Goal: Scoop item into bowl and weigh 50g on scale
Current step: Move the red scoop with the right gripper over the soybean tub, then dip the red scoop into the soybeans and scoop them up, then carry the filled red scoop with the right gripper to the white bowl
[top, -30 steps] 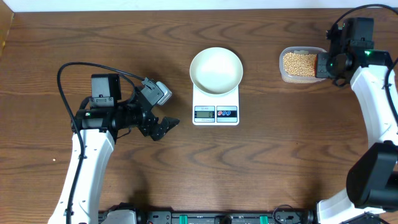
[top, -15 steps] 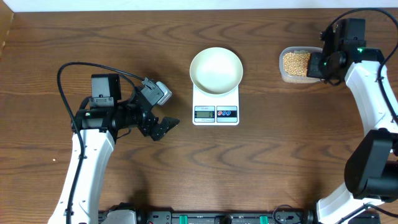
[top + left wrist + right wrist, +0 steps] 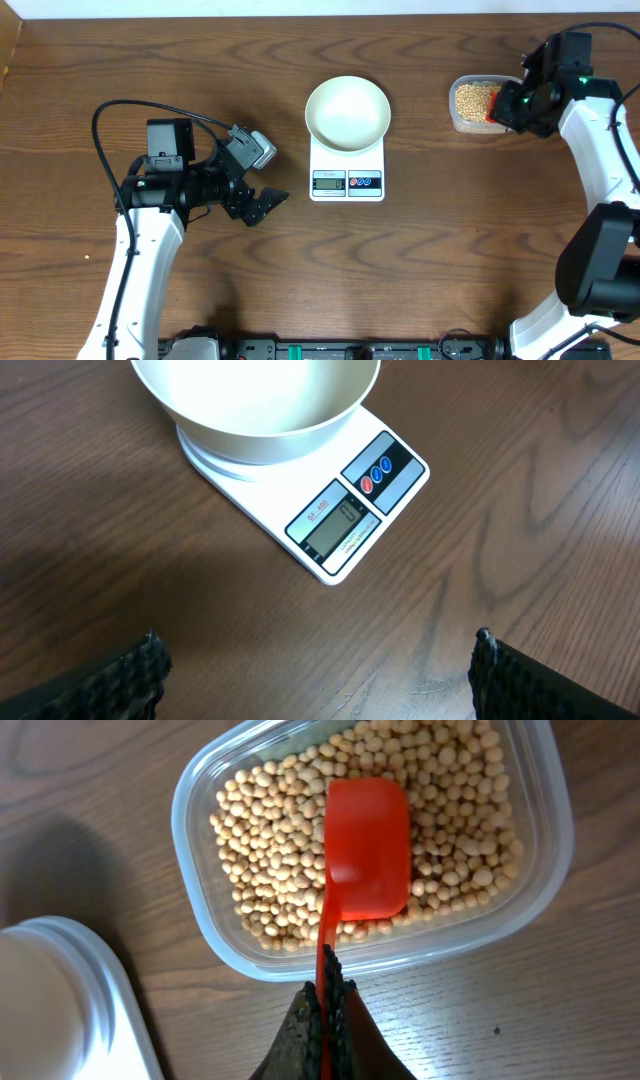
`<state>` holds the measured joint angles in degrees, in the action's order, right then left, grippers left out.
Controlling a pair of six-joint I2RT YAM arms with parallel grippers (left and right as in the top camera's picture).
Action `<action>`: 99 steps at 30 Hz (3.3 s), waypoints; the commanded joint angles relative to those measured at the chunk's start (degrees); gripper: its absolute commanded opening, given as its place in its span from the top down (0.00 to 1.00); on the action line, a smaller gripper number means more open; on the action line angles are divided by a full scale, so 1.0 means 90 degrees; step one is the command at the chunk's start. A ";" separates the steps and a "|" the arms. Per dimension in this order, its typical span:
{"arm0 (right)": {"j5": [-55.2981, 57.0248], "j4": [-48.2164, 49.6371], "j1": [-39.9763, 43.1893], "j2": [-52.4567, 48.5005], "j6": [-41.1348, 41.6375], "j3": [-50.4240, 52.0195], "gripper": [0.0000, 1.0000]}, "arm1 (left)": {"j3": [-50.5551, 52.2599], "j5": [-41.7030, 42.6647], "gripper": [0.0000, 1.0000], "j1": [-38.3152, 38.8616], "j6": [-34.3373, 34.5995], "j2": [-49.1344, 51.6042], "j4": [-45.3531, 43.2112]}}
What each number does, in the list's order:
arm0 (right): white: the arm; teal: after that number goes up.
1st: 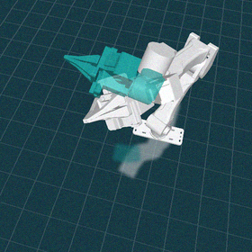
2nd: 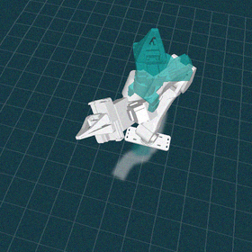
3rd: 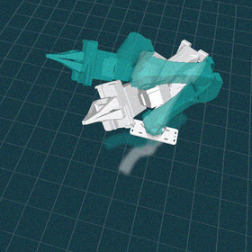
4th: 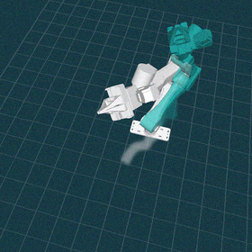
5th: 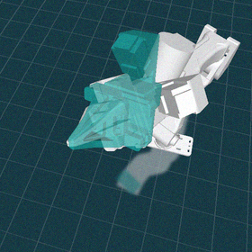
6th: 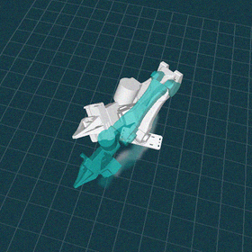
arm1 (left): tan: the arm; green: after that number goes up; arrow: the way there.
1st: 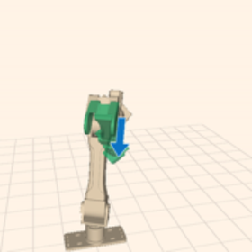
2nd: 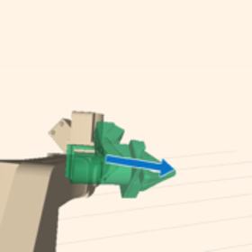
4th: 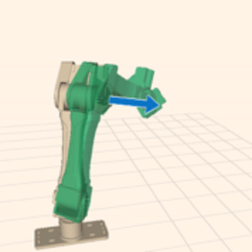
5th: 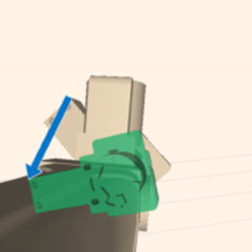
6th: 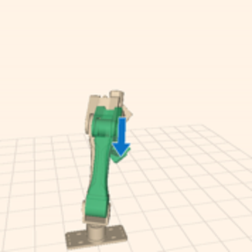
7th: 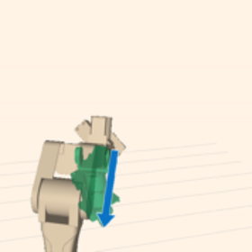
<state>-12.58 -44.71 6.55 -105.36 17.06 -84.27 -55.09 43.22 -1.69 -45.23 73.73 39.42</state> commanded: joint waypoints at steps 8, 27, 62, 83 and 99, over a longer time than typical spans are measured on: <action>-0.1149 -0.0073 0.0442 -0.0755 0.0466 -0.0029 0.99 | 0.0012 0.0102 0.02 0.0019 0.0005 -0.0010 0.0019; -0.2793 0.0087 0.1132 -0.0952 0.0287 -0.0029 0.99 | 0.0012 0.0102 0.02 0.0019 0.0005 -0.0010 0.0019; -0.4823 -0.0194 0.2205 -0.0952 -0.0797 -0.0029 0.99 | 0.0012 0.0102 0.02 0.0019 0.0005 -0.0010 0.0019; -0.6232 -0.0100 0.2365 -0.0952 -0.1120 -0.0029 0.99 | 0.0012 0.0102 0.02 0.0019 0.0005 -0.0010 0.0019; -0.7461 0.0629 0.2290 -0.0952 -0.0743 -0.0029 0.99 | 0.0012 0.0102 0.02 0.0019 0.0005 -0.0010 0.0019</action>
<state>-75.02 -39.75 27.14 -113.80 8.93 -84.88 -55.09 43.22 -1.69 -45.23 73.73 39.42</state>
